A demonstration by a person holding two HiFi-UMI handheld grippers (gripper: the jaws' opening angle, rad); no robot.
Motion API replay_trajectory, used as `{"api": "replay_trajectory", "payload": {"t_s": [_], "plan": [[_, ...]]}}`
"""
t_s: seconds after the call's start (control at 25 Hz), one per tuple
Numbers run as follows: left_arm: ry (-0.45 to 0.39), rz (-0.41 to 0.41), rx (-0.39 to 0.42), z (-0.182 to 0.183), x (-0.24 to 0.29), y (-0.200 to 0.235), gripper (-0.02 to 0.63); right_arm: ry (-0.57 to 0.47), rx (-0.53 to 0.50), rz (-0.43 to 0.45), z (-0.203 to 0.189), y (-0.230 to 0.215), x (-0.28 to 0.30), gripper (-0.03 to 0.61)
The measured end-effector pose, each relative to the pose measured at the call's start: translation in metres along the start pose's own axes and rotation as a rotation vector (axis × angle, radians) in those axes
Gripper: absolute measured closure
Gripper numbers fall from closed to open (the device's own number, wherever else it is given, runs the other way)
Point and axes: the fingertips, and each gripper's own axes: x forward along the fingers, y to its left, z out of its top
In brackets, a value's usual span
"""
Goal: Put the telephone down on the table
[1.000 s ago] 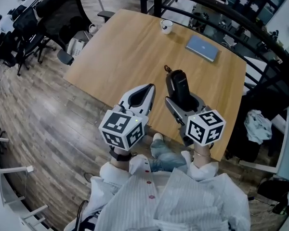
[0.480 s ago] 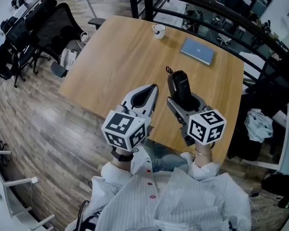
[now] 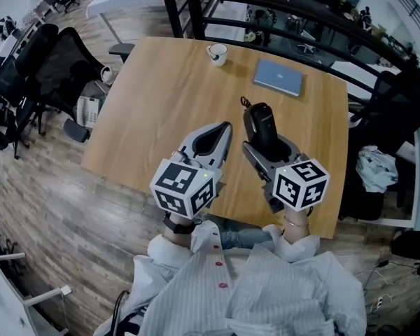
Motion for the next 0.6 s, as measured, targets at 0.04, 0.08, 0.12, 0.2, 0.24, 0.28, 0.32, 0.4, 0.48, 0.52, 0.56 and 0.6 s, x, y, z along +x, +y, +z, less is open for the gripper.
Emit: {"api": "replay_trajectory", "payload": {"t_s": [0.04, 0.08, 0.12, 0.2, 0.24, 0.28, 0.32, 0.4, 0.48, 0.52, 0.56, 0.6], "plan": [[0.005, -0.013, 0.0, 0.0, 0.005, 0.001, 0.604, -0.003, 0.004, -0.012, 0.002, -0.003, 0.001, 0.29], [0.01, -0.026, 0.0, 0.0, 0.01, 0.002, 0.604, -0.006, 0.008, -0.025, 0.003, -0.007, 0.002, 0.29], [0.015, -0.039, 0.0, 0.0, 0.015, 0.003, 0.604, -0.01, 0.013, -0.037, 0.005, -0.011, 0.002, 0.29], [0.023, -0.062, 0.003, 0.0, 0.023, 0.003, 0.604, -0.014, 0.02, -0.058, 0.007, -0.018, 0.002, 0.29], [0.027, -0.073, 0.004, 0.0, 0.027, 0.002, 0.604, -0.014, 0.023, -0.067, 0.007, -0.02, 0.002, 0.29], [0.032, -0.084, 0.005, -0.001, 0.03, 0.001, 0.604, -0.012, 0.026, -0.076, 0.007, -0.023, 0.001, 0.29], [0.037, -0.095, 0.006, -0.002, 0.033, -0.001, 0.604, -0.01, 0.03, -0.084, 0.006, -0.025, 0.0, 0.29], [0.045, -0.11, 0.005, -0.004, 0.039, -0.003, 0.604, -0.007, 0.04, -0.098, 0.004, -0.031, -0.001, 0.29], [0.056, -0.116, 0.0, -0.008, 0.047, -0.005, 0.604, -0.002, 0.05, -0.105, 0.001, -0.037, -0.003, 0.29], [0.064, -0.117, -0.003, -0.011, 0.051, -0.006, 0.604, 0.002, 0.056, -0.107, -0.001, -0.041, -0.003, 0.29], [0.072, -0.118, -0.008, -0.015, 0.055, -0.007, 0.604, 0.006, 0.064, -0.108, -0.004, -0.044, -0.004, 0.29], [0.08, -0.119, -0.012, -0.02, 0.059, -0.008, 0.604, 0.009, 0.072, -0.111, -0.007, -0.048, -0.005, 0.29]]}}
